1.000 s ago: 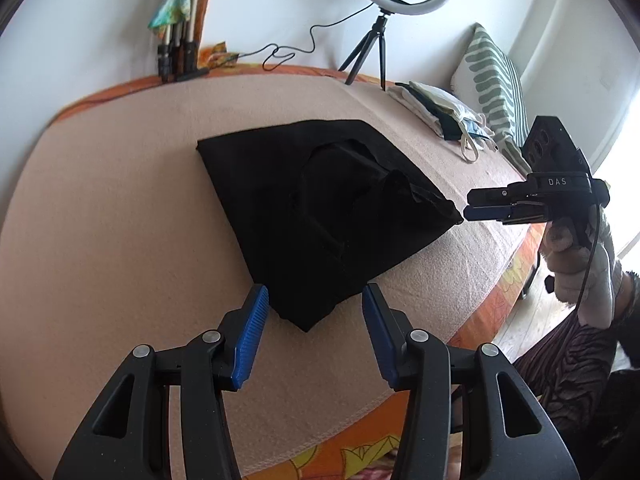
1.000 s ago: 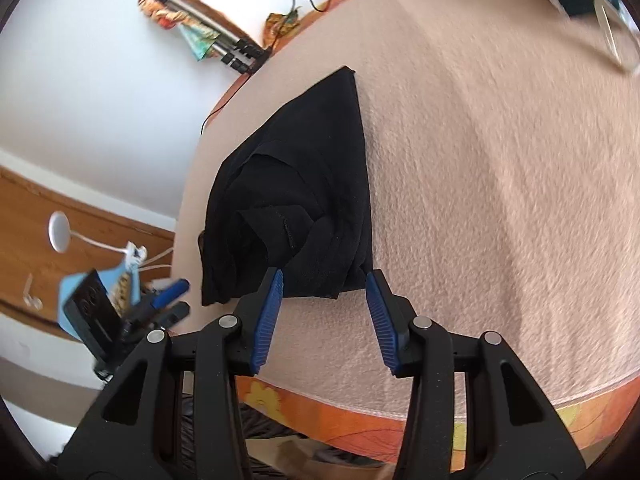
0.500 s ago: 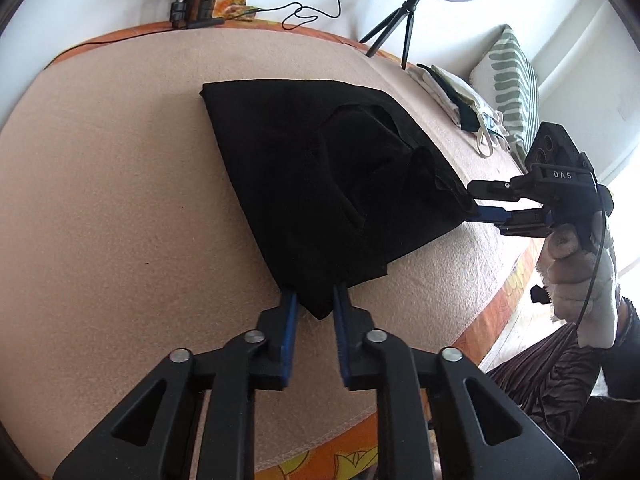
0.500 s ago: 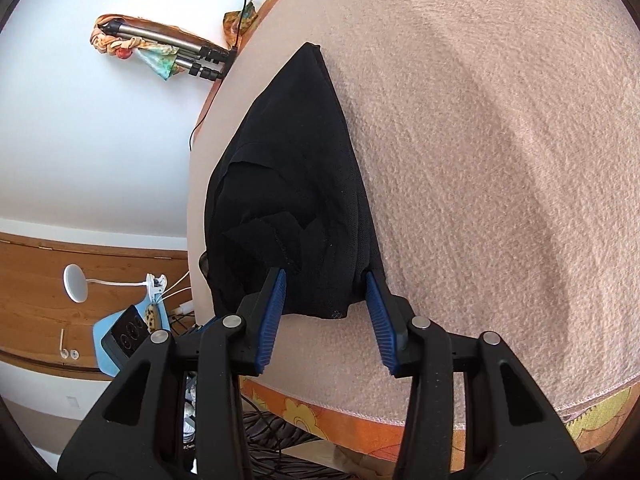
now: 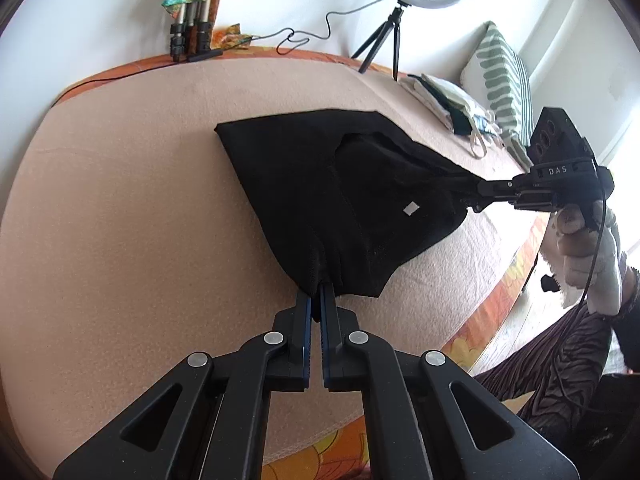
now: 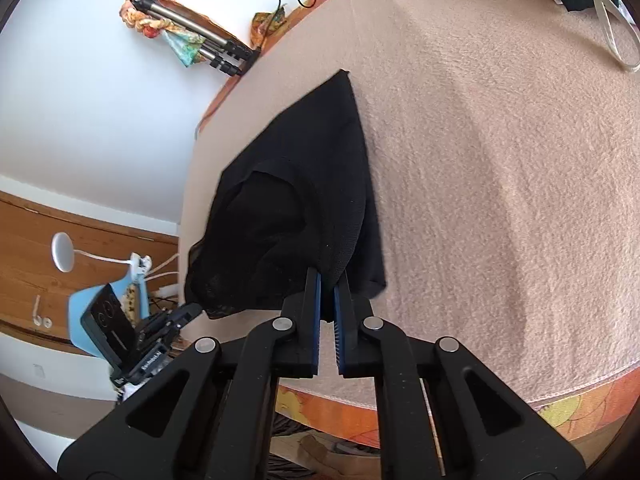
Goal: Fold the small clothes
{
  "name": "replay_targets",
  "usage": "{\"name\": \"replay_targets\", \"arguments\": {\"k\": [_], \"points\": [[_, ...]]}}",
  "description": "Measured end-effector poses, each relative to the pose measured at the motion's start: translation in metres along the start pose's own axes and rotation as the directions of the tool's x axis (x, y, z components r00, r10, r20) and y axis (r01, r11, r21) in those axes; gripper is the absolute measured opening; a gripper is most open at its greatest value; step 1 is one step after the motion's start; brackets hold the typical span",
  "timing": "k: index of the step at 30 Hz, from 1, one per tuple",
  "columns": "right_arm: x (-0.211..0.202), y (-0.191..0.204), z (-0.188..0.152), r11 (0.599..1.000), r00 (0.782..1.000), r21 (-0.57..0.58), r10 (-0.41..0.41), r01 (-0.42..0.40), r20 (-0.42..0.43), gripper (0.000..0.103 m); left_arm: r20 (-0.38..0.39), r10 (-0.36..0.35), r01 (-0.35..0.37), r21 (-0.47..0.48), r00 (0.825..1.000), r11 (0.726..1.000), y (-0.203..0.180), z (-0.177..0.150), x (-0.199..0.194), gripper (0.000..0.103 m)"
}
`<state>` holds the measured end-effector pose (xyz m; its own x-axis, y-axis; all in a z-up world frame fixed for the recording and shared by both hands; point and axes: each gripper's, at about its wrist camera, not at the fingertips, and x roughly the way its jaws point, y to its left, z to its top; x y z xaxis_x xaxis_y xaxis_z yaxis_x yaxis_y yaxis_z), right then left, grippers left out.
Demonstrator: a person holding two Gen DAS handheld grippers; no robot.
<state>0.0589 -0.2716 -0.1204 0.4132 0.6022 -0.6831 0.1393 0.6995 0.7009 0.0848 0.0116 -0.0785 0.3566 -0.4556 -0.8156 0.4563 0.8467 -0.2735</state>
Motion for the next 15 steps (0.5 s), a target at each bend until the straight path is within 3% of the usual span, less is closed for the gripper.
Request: {"name": "replay_targets", "arguments": {"k": [4, 7, 9, 10, 11, 15], "points": [[0.010, -0.005, -0.008, 0.989, 0.991, -0.069, -0.132, 0.130, -0.024, 0.007, -0.070, -0.003, 0.005, 0.019, 0.998, 1.000, -0.002, -0.007, 0.011, 0.004], [0.001, -0.004, -0.007, 0.992, 0.995, -0.074, -0.102, 0.102, 0.001, 0.008, -0.065, 0.042, -0.038, 0.051, 0.997, 0.998, -0.006, -0.008, 0.005, 0.009], [-0.006, -0.003, -0.007, 0.994, 0.997, -0.073, -0.080, 0.080, 0.004, 0.016, -0.052, 0.060, -0.057, 0.057, 0.997, 0.997, -0.005, -0.007, -0.002, 0.010], [-0.009, -0.002, -0.007, 0.995, 0.998, -0.075, -0.069, 0.069, 0.004, 0.028, -0.037, 0.063, -0.060, 0.055, 0.997, 0.997, -0.004, -0.005, -0.007, 0.010], [-0.012, -0.001, -0.007, 0.994, 0.997, -0.079, -0.070, 0.071, 0.013, 0.032, -0.016, 0.074, -0.073, 0.052, 0.997, 0.996, -0.004, -0.003, -0.011, 0.010], [-0.018, 0.004, -0.008, 0.989, 0.996, -0.115, -0.085, 0.089, 0.038, 0.032, 0.061, 0.061, -0.063, 0.036, 0.996, 0.997, -0.007, 0.012, -0.020, 0.010]]}}
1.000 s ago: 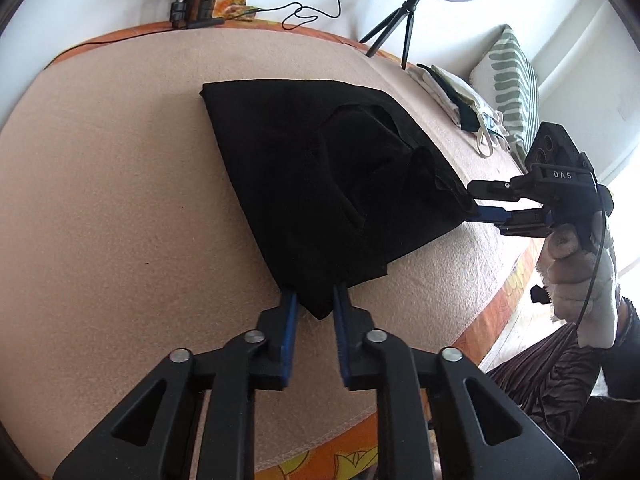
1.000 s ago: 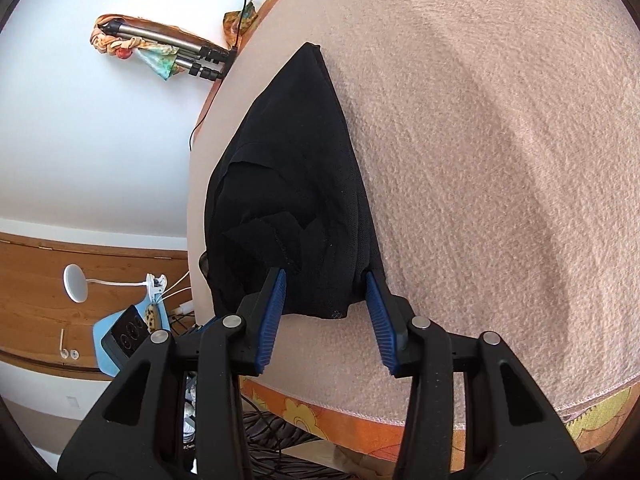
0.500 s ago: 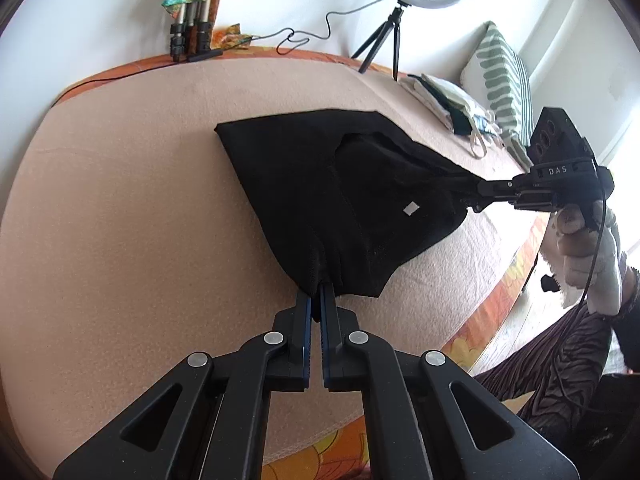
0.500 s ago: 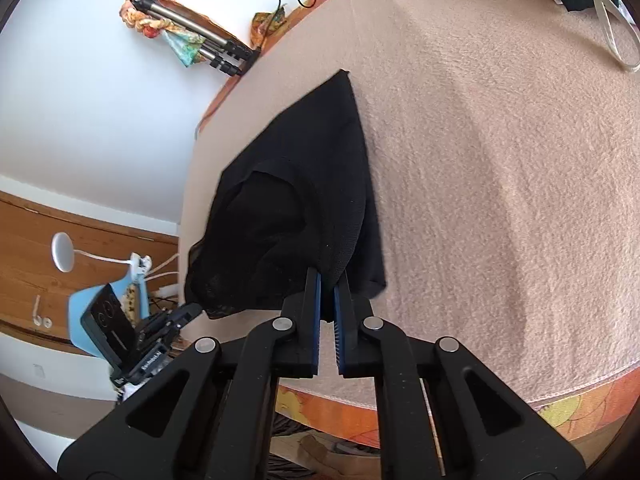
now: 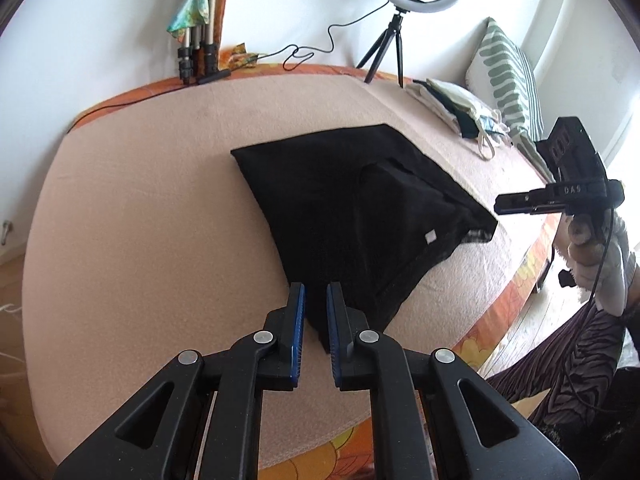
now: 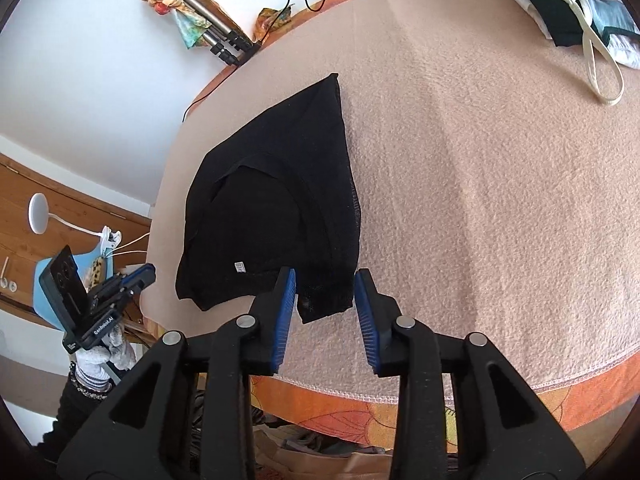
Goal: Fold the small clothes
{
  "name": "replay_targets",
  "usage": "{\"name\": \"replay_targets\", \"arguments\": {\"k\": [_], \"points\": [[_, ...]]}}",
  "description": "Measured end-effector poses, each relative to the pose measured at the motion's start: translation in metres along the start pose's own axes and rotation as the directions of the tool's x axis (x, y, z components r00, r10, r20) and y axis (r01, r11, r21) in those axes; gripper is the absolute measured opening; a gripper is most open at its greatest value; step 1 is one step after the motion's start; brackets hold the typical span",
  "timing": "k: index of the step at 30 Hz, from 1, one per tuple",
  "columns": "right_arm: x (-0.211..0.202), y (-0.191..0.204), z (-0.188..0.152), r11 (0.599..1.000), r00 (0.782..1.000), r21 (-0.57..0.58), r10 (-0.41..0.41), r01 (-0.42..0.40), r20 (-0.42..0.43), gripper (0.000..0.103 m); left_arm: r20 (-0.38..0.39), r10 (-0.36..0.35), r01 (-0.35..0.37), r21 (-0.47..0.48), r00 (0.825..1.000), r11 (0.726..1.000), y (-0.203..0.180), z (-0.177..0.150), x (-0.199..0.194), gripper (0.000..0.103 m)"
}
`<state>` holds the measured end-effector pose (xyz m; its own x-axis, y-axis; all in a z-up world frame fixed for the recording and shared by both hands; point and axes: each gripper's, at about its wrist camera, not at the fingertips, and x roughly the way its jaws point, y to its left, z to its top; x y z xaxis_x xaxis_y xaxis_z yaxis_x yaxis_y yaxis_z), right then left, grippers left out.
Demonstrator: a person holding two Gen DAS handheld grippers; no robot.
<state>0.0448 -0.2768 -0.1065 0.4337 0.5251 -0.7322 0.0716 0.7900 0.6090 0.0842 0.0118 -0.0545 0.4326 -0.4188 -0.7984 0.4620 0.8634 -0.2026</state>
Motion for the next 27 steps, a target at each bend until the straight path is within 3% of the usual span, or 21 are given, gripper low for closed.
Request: {"name": "replay_targets", "arguments": {"k": [7, 12, 14, 19, 20, 22, 23, 27], "points": [[0.023, 0.004, -0.006, 0.999, 0.997, -0.021, -0.033, 0.032, -0.064, 0.032, -0.049, -0.057, 0.061, 0.074, 0.997, 0.995, -0.027, 0.017, 0.045, 0.010], [0.021, 0.005, -0.010, 0.982, 0.983, -0.115, -0.159, 0.149, -0.087, 0.032, -0.162, -0.052, 0.081, 0.180, 0.986, 0.980, -0.043, 0.000, 0.062, 0.010], [0.013, 0.002, -0.007, 0.981, 0.984, -0.120, -0.159, 0.149, -0.078, 0.032, -0.180, -0.049, 0.086, 0.202, 0.982, 0.976, -0.042, -0.008, 0.058, 0.010], [-0.013, 0.006, 0.014, 0.989, 0.998, -0.134, -0.054, 0.056, 0.014, 0.034, -0.131, -0.114, 0.127, 0.094, 0.985, 0.987, -0.019, -0.001, 0.030, 0.010], [-0.017, 0.007, 0.021, 0.991, 0.999, -0.130, -0.021, 0.025, 0.032, 0.038, -0.107, -0.118, 0.126, 0.073, 0.987, 0.989, -0.014, 0.004, 0.024, 0.011], [-0.022, 0.010, 0.034, 0.993, 0.997, -0.118, 0.020, -0.012, 0.069, 0.046, -0.050, -0.130, 0.131, 0.005, 0.990, 0.991, 0.002, 0.016, 0.014, 0.032], [-0.023, 0.011, 0.043, 0.993, 0.995, -0.112, 0.047, -0.037, 0.087, 0.046, -0.026, -0.130, 0.129, -0.035, 0.991, 0.991, 0.011, 0.022, 0.012, 0.037], [-0.008, 0.020, 0.075, 0.992, 0.987, -0.077, 0.110, -0.101, 0.120, 0.046, 0.048, -0.144, 0.151, -0.207, 0.988, 0.967, 0.048, 0.045, 0.016, 0.038]]}}
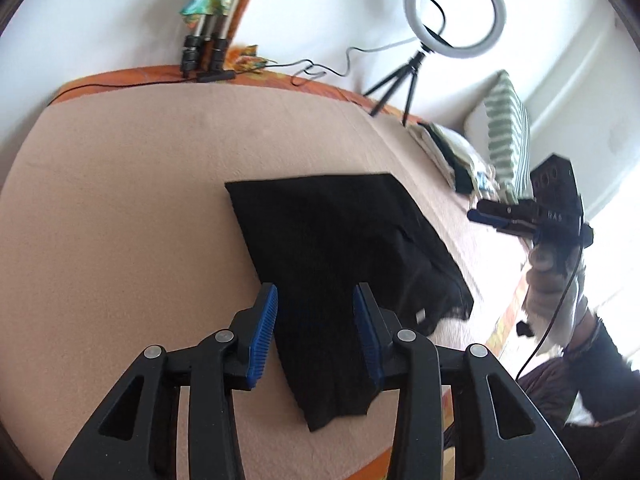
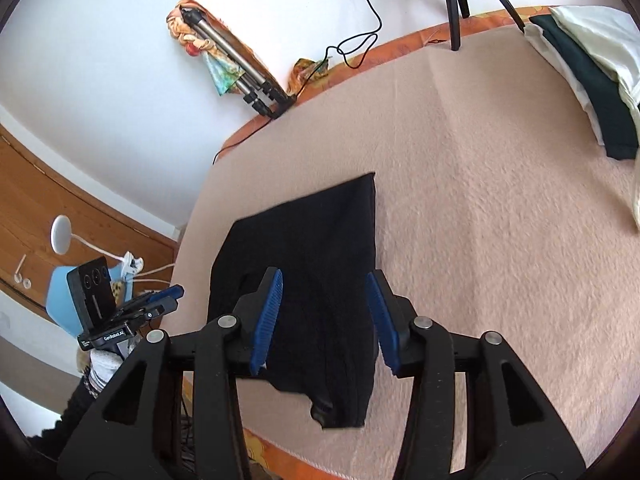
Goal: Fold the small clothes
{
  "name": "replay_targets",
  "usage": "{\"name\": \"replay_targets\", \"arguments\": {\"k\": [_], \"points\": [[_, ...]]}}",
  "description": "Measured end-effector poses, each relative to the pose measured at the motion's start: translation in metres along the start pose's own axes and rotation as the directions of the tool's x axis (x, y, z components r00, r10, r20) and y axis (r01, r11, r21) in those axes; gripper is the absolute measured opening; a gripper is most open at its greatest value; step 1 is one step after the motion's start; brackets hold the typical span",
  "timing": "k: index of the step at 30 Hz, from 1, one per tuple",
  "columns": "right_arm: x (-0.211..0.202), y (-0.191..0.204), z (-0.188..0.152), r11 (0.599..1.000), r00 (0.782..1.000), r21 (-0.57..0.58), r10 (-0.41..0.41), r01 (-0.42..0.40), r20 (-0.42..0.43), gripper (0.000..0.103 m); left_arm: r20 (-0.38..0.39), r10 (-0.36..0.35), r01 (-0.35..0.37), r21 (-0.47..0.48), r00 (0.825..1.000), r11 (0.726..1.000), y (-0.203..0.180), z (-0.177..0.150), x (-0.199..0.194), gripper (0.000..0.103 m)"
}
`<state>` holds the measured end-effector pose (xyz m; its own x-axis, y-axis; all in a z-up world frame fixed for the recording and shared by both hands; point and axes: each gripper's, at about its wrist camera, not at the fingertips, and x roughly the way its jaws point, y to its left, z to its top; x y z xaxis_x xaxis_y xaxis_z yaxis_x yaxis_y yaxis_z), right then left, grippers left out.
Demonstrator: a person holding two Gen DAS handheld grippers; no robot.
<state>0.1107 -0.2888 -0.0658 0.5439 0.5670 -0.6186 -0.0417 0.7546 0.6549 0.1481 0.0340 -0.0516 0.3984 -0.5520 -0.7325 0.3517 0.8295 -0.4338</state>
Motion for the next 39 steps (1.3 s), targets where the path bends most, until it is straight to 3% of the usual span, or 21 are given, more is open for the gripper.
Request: {"name": "replay_targets", "arguments": {"k": [10, 18, 20, 22, 24, 26, 29, 33, 39], "points": [[0.062, -0.032, 0.037, 0.998, 0.999, 0.055, 0.011, -0.008, -0.047, 0.046, -0.003, -0.031, 0.029, -0.257, 1.000, 0.966, 0.055, 0.041, 0.053, 0.038], [0.090, -0.040, 0.052, 0.997, 0.997, 0.077, 0.031, -0.025, -0.069, 0.046, -0.001, -0.082, 0.078, -0.322, 0.997, 0.944, 0.067, 0.050, 0.082, 0.035], [0.095, -0.040, 0.053, 0.997, 0.996, 0.073, 0.031, -0.026, -0.078, 0.044, 0.010, -0.085, 0.083, -0.316, 0.996, 0.945, 0.066, 0.054, 0.086, 0.031], [0.100, -0.040, 0.054, 0.998, 0.996, 0.068, 0.018, -0.012, -0.086, 0.039, 0.011, -0.071, 0.071, -0.294, 0.997, 0.953, 0.063, 0.058, 0.090, 0.012], [0.104, -0.041, 0.054, 0.997, 0.995, 0.070, 0.020, -0.014, -0.093, 0.029, 0.017, -0.070, 0.071, -0.276, 0.997, 0.958, 0.062, 0.059, 0.092, 0.005], [0.106, -0.042, 0.054, 0.997, 0.995, 0.070, 0.025, -0.018, -0.097, 0.014, 0.022, -0.055, 0.059, -0.246, 0.998, 0.967, 0.059, 0.060, 0.093, 0.003], [0.106, -0.042, 0.056, 0.998, 0.996, 0.060, 0.017, -0.012, -0.083, 0.006, 0.049, -0.021, 0.032, -0.224, 0.999, 0.974, 0.058, 0.061, 0.090, 0.001], [0.101, -0.044, 0.062, 0.998, 0.999, 0.058, 0.000, 0.002, -0.040, 0.004, 0.085, 0.013, 0.006, -0.216, 0.996, 0.976, 0.060, 0.068, 0.086, 0.001], [0.107, -0.048, 0.067, 0.996, 0.997, 0.055, -0.062, 0.064, -0.036, 0.003, 0.074, 0.072, -0.056, -0.190, 0.995, 0.980, 0.061, 0.069, 0.096, 0.001]]}}
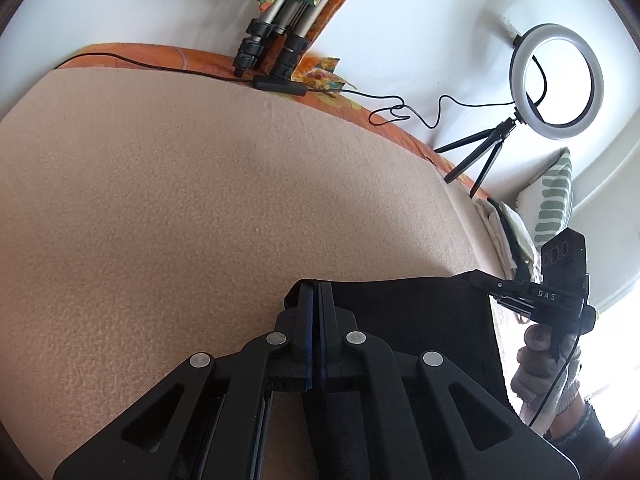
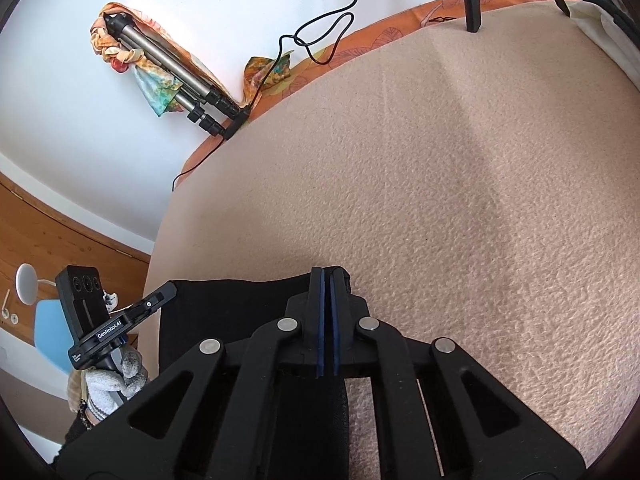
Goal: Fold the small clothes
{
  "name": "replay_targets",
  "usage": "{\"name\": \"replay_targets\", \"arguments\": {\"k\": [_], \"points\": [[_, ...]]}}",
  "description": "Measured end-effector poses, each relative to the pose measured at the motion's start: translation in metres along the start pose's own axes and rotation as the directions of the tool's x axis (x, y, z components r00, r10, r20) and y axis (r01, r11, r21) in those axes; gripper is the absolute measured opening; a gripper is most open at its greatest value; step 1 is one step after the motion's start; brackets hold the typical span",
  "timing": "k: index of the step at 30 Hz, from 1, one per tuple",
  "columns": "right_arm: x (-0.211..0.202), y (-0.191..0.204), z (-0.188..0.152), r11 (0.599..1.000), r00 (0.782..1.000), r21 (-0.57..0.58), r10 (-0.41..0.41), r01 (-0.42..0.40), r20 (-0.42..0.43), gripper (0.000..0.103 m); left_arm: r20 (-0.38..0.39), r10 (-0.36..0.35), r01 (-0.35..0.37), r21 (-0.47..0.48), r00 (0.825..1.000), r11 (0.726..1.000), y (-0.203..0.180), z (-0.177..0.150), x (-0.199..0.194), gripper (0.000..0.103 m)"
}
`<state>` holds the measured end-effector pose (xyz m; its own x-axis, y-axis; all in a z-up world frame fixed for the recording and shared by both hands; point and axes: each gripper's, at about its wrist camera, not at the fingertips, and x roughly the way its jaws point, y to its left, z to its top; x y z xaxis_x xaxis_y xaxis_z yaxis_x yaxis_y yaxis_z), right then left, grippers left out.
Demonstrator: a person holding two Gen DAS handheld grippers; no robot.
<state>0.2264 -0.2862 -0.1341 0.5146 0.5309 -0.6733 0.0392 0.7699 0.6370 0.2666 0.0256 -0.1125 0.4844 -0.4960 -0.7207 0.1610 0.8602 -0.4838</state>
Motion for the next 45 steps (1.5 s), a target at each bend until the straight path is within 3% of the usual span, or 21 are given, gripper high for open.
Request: {"name": "replay_targets", "arguments": {"k": [5, 9, 11, 15, 18, 20, 25, 26, 33, 35, 37, 45], "points": [[0.003, 0.000, 0.000, 0.999, 0.999, -0.011, -0.033, 0.033, -0.003, 0.004, 0.007, 0.023, -0.023, 0.010, 1.000, 1.000, 0.001, 0.000, 0.003, 0.001], [-0.008, -0.003, -0.002, 0.992, 0.992, -0.008, -0.125, 0.125, 0.023, 0.004, 0.018, 0.061, -0.061, 0.015, 0.998, 0.998, 0.001, 0.001, -0.001, 0.001], [-0.016, -0.005, -0.005, 0.993, 0.993, -0.003, -0.118, 0.118, 0.027, 0.004, 0.025, 0.089, -0.089, 0.010, 0.996, 0.996, 0.002, 0.001, -0.004, 0.002], [-0.035, 0.001, -0.013, 0.995, 0.994, -0.019, -0.102, 0.103, 0.023, 0.004, 0.037, 0.105, -0.105, 0.007, 0.994, 0.994, 0.004, 0.002, -0.016, 0.016], [-0.049, 0.009, -0.022, 0.994, 0.994, -0.036, -0.102, 0.103, 0.026, 0.018, 0.041, 0.126, -0.126, 0.021, 0.991, 0.992, -0.001, 0.000, -0.023, 0.017], [-0.057, 0.016, -0.030, 0.994, 0.995, -0.047, -0.099, 0.101, 0.031, 0.036, 0.048, 0.143, -0.145, 0.037, 0.989, 0.989, -0.007, -0.002, -0.028, 0.018], [-0.077, 0.036, -0.049, 0.985, 0.990, -0.105, -0.134, 0.139, 0.051, 0.049, 0.101, 0.194, -0.206, 0.128, 0.976, 0.970, -0.031, -0.007, -0.042, 0.051], [-0.080, 0.040, -0.054, 0.981, 0.987, -0.120, -0.150, 0.155, 0.057, 0.052, 0.114, 0.201, -0.216, 0.144, 0.973, 0.966, -0.036, -0.008, -0.045, 0.053], [-0.092, 0.064, -0.086, 0.941, 0.965, -0.214, -0.251, 0.261, 0.071, 0.057, 0.160, 0.196, -0.229, 0.229, 0.968, 0.946, -0.057, -0.011, -0.054, 0.062], [-0.094, 0.071, -0.095, 0.926, 0.957, -0.242, -0.276, 0.288, 0.083, 0.065, 0.161, 0.196, -0.231, 0.244, 0.967, 0.942, -0.061, -0.012, -0.054, 0.062], [-0.095, 0.075, -0.103, 0.913, 0.951, -0.265, -0.295, 0.309, 0.094, 0.068, 0.160, 0.198, -0.234, 0.251, 0.967, 0.939, -0.062, -0.013, -0.053, 0.062], [-0.101, 0.072, -0.121, 0.918, 0.950, -0.243, -0.301, 0.314, 0.089, 0.071, 0.134, 0.195, -0.224, 0.247, 0.972, 0.943, -0.053, -0.012, -0.048, 0.063]]}}
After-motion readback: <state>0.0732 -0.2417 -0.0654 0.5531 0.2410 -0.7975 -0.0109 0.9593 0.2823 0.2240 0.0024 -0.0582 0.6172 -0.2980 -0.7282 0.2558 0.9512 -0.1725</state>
